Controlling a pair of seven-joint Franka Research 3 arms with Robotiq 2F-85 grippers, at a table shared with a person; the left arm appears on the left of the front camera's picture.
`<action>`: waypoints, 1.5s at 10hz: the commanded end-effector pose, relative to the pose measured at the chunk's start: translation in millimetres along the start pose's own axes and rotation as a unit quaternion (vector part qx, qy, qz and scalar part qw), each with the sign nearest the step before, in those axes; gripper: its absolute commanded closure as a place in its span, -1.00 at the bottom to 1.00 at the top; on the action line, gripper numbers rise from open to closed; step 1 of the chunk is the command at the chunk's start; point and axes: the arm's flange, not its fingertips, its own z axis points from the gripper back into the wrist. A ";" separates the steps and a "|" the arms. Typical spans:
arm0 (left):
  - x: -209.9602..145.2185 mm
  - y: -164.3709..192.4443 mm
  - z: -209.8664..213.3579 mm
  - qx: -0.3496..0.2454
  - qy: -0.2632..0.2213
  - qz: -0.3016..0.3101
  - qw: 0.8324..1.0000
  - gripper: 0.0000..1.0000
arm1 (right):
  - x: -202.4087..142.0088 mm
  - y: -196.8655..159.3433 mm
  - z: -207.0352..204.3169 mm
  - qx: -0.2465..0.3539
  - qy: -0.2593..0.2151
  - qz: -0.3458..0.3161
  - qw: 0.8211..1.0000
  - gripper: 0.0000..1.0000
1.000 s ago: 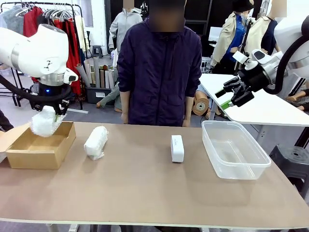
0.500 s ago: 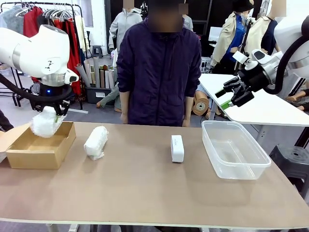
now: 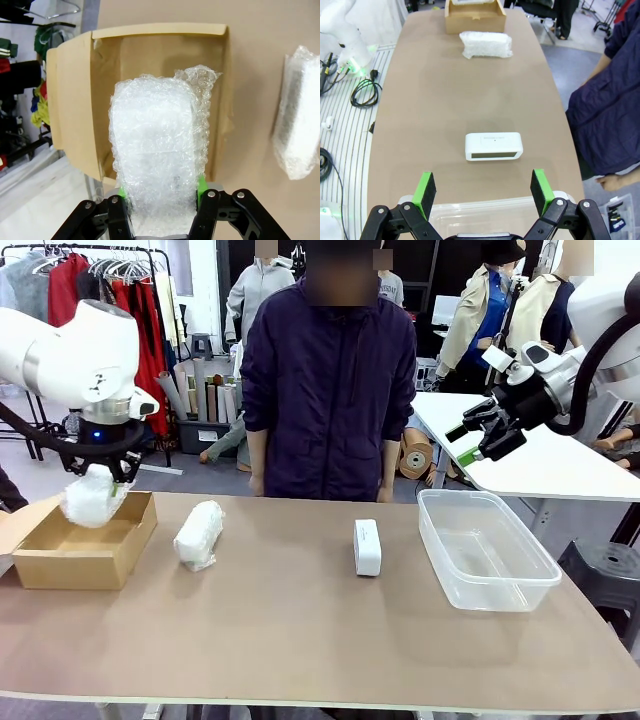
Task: Separate and place wrapped and unwrapped clocks.
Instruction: If the picked Digital clock is wrapped, place it in the Package Box ; if not, place it in the Organizing box.
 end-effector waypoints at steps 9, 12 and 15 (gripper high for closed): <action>8.6 35.6 -94.0 0.016 -0.012 -0.023 1.000 1.00 | 1.6 1.0 0.8 0.000 -0.003 0.001 1.000 -1.00; 10.6 40.8 -108.4 0.027 -0.001 -0.033 0.999 1.00 | 1.6 1.0 0.8 0.000 -0.003 0.001 1.000 -1.00; 10.7 41.3 -120.4 0.037 0.008 -0.035 0.999 1.00 | 1.6 1.0 0.8 0.000 -0.003 0.001 1.000 -1.00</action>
